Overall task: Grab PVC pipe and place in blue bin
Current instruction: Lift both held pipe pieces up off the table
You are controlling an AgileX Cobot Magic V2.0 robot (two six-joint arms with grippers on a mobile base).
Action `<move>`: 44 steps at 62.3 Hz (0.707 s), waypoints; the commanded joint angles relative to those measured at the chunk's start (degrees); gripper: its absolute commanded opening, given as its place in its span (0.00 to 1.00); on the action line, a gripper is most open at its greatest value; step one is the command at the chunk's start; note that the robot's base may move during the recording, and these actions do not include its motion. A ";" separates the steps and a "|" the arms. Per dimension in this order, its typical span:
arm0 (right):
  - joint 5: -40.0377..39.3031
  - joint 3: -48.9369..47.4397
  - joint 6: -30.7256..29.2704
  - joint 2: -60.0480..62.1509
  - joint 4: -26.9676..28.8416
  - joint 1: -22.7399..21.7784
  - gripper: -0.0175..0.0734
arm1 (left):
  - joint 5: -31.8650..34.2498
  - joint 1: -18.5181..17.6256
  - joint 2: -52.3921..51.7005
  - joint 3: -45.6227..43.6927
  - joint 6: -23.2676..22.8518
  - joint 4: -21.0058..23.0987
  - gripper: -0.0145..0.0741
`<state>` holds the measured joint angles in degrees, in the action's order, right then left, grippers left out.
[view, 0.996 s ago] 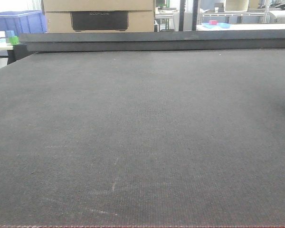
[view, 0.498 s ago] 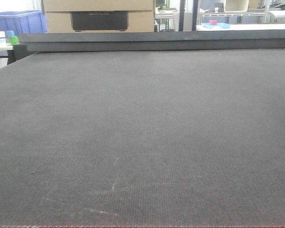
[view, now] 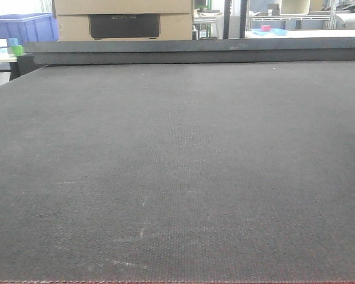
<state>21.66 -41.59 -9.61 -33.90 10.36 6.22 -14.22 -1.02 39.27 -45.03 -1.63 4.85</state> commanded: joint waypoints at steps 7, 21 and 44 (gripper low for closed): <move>-1.58 0.03 -0.33 2.36 -0.73 0.75 0.01 | 1.64 0.05 -5.45 0.41 -0.14 -0.60 0.04; -1.46 0.03 -0.33 5.38 -0.73 0.75 0.01 | 2.42 0.05 -12.04 6.90 -0.14 -1.24 0.04; -2.15 0.03 -0.33 9.12 -3.95 0.75 0.01 | 4.92 0.05 -15.71 8.82 -0.14 -1.48 0.04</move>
<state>21.73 -41.59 -9.70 -25.06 7.17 6.93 -11.28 -1.02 23.90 -36.29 -1.63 3.37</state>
